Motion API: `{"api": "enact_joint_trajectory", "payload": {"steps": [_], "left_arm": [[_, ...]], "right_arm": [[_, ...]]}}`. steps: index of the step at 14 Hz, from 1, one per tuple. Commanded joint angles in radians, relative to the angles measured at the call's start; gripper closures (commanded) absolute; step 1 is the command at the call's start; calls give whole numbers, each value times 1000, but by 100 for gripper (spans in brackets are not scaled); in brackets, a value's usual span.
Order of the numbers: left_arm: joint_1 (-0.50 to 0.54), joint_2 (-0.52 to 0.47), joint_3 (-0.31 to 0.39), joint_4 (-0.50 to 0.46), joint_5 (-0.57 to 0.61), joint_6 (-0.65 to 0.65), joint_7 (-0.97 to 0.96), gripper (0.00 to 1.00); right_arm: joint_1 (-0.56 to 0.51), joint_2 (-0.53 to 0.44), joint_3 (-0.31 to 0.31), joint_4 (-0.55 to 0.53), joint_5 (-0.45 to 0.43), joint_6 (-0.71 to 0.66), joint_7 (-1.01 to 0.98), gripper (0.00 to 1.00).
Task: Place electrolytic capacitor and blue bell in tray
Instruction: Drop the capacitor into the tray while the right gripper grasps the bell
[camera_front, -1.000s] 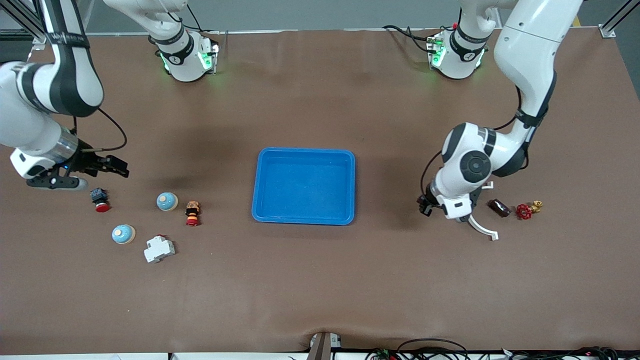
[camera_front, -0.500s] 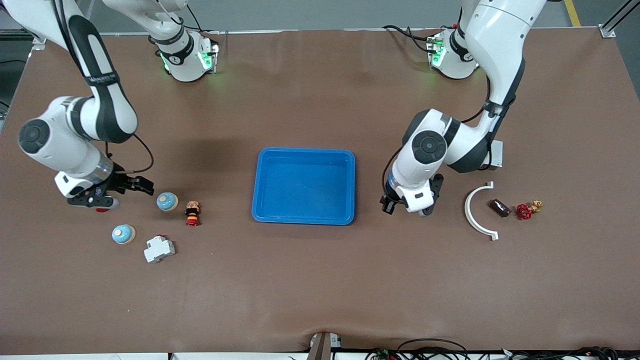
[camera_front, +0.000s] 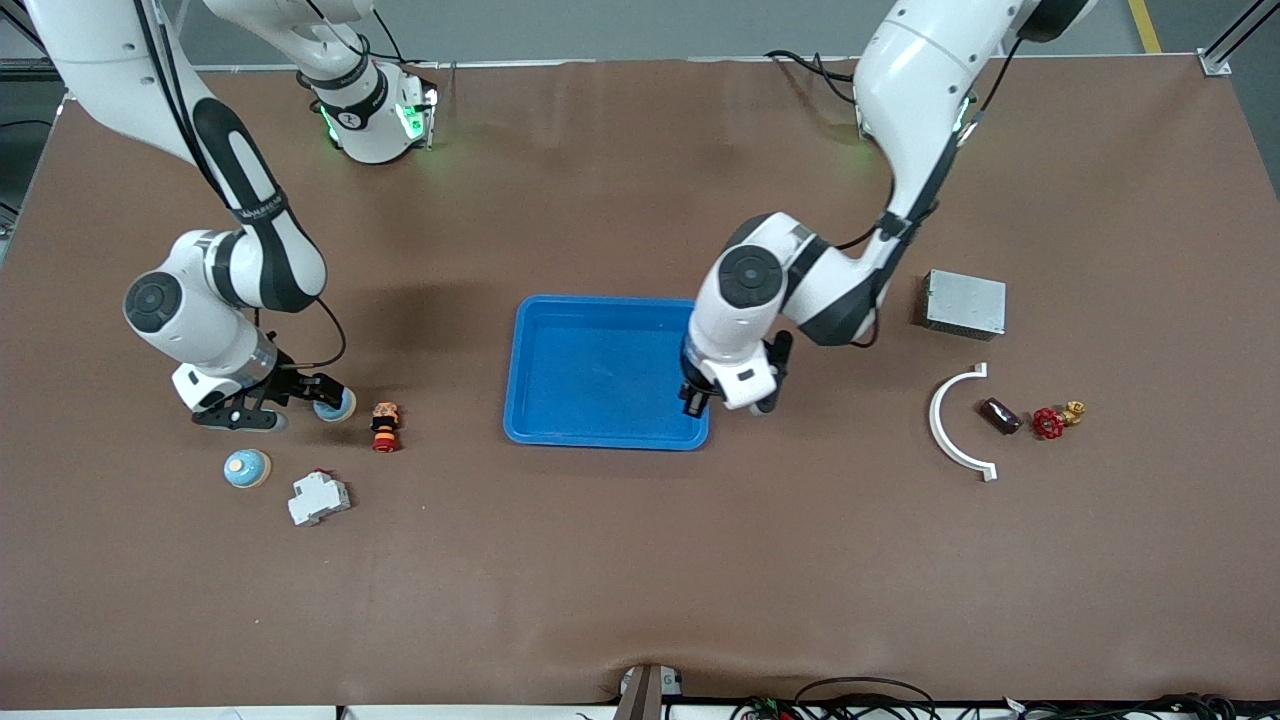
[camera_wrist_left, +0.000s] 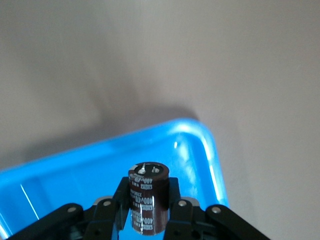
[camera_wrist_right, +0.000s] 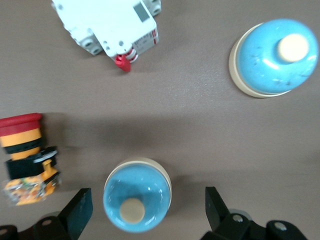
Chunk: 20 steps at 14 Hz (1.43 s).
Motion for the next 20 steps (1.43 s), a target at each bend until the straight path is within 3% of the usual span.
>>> {"api": "enact_joint_trajectory", "payload": {"steps": [1, 6, 11, 12, 13, 14, 20], "left_arm": [[-40, 51, 12, 64, 23, -20, -75, 100], [-106, 55, 14, 4, 26, -150, -159, 100], [-132, 56, 12, -39, 40, -164, -242, 100], [-129, 58, 12, -41, 40, -173, -245, 70], [-127, 58, 12, -41, 40, -181, -264, 15], [-124, 53, 14, -35, 38, -184, -281, 0], [0, -92, 14, -1, 43, -363, -203, 0]], "right_arm": [[44, 23, -1, -14, 14, 62, 63, 0], [83, 65, -3, -15, 12, 124, 108, 0], [80, 63, -4, -18, 3, 112, 67, 0], [72, 63, -4, -18, 3, 112, 30, 0], [61, 63, -4, -18, 3, 110, -8, 0], [50, 63, -4, -20, 3, 107, -27, 0], [49, 48, -3, -20, 3, 39, -28, 0]]}}
